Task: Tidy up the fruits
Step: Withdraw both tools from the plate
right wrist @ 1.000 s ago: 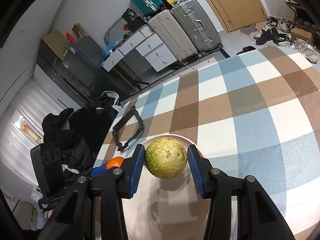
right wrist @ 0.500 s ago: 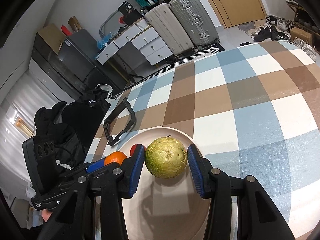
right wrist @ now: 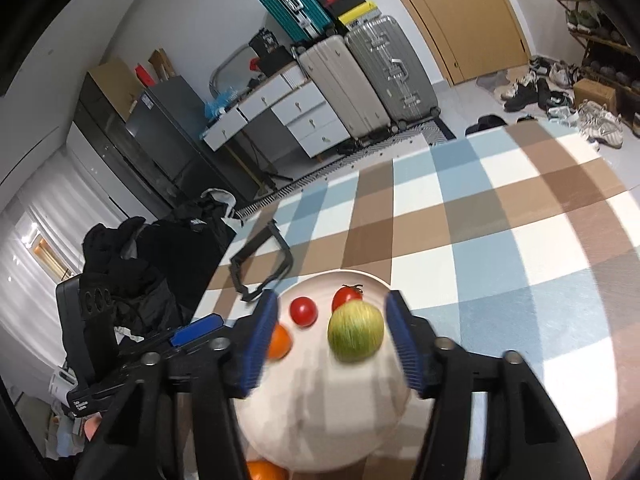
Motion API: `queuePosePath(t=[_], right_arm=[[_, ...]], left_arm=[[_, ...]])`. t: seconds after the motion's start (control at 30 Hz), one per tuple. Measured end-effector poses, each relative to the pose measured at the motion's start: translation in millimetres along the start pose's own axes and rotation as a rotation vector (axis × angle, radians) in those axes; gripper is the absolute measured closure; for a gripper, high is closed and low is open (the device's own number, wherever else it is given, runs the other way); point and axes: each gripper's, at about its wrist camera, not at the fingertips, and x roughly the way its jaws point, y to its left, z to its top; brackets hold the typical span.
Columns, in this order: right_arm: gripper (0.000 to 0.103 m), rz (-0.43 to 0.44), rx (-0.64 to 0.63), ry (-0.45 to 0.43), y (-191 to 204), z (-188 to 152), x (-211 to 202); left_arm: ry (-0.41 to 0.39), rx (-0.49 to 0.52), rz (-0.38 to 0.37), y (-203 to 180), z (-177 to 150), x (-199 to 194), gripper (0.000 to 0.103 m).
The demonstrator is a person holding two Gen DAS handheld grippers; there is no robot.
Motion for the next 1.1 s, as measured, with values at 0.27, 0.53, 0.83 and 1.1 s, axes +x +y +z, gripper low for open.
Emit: queuePosePath(t=[0.27, 0.53, 0.83, 1.1], right_arm=[[0.011, 0.010, -0.042, -0.080, 29, -23, -70], [0.002, 0.010, -0.111, -0.162, 58, -56, -132], [0.000, 0.003, -0.186, -0.236, 86, -93, -184], [0.000, -0.090, -0.291, -0.286, 104, -145, -202]], left_arm=[[-0.098, 0.041, 0.042, -36, -11, -72, 0.021], [-0.143, 0.083, 0.036, -70, -35, -138, 0.013], [-0.198, 0.076, 0.056, -94, -83, -200, 0.001], [-0.167, 0.045, 0.059, -98, -131, -207, 0.001]])
